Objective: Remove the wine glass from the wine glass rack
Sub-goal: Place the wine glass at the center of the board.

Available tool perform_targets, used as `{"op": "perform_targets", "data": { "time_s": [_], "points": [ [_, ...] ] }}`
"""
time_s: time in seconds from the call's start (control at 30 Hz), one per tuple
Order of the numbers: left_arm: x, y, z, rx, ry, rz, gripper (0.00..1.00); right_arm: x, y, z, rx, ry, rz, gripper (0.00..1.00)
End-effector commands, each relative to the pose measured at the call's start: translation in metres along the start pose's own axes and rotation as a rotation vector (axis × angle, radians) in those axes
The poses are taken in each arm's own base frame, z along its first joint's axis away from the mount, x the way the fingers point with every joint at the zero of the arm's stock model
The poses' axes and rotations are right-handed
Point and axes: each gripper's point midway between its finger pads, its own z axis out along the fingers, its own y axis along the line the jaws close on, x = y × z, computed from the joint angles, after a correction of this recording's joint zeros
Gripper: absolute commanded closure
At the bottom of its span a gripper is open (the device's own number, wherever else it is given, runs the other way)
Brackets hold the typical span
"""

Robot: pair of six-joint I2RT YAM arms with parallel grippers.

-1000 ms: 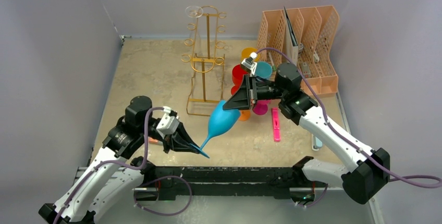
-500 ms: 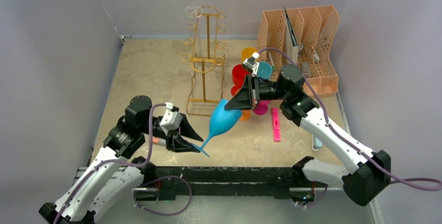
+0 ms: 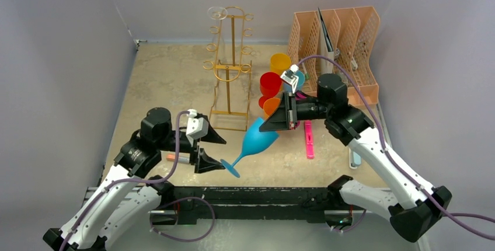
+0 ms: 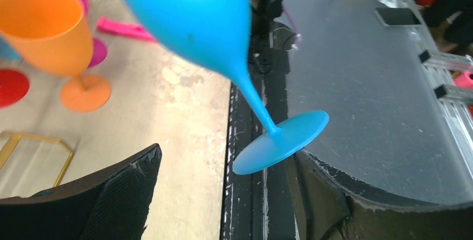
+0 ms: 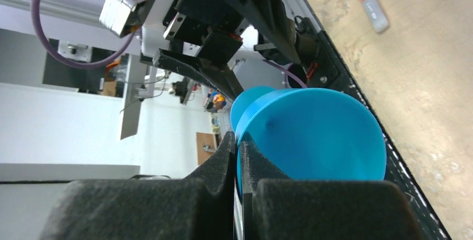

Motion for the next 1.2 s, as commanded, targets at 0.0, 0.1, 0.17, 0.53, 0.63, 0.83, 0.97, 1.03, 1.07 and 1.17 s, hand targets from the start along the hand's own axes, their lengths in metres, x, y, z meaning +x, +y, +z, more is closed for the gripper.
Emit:
{"op": "perform_targets", "data": {
  "time_s": [0.0, 0.1, 0.17, 0.53, 0.63, 0.83, 0.97, 1.03, 1.07, 1.17],
  "points": [
    [-0.023, 0.032, -0.014, -0.250, -0.009, 0.020, 0.20, 0.021, -0.001, -0.015, 0.067, 0.025, -0.121, 1.00],
    [-0.028, 0.039, -0.022, -0.331, -0.020, 0.019, 0.18, 0.029, -0.017, -0.027, 0.181, 0.024, -0.183, 1.00],
    [-0.032, 0.040, -0.027, -0.365, -0.040, 0.042, 0.17, 0.030, -0.033, -0.037, 0.292, 0.000, -0.236, 1.00],
    [-0.063, 0.053, -0.066, -0.640, -0.205, 0.106, 0.13, 0.032, -0.067, -0.080, 0.553, -0.148, -0.388, 1.00],
    [-0.066, 0.052, -0.066, -0.637, -0.208, 0.102, 0.12, 0.036, -0.086, -0.089, 0.649, -0.116, -0.393, 1.00],
    [-0.067, 0.051, -0.065, -0.630, -0.202, 0.096, 0.11, 0.046, -0.122, -0.109, 0.814, -0.023, -0.444, 1.00],
    [-0.066, 0.053, -0.066, -0.641, -0.202, 0.091, 0.11, 0.046, -0.147, -0.126, 0.943, 0.005, -0.493, 1.00],
    [-0.066, 0.056, -0.067, -0.656, -0.201, 0.083, 0.11, 0.044, -0.155, -0.128, 0.968, -0.007, -0.506, 1.00],
    [-0.065, 0.057, -0.067, -0.658, -0.196, 0.079, 0.11, 0.040, -0.157, -0.126, 0.967, -0.025, -0.518, 1.00],
    [-0.065, 0.059, -0.066, -0.658, -0.193, 0.074, 0.10, 0.033, -0.165, -0.121, 0.965, -0.059, -0.540, 1.00]
  ]
}}
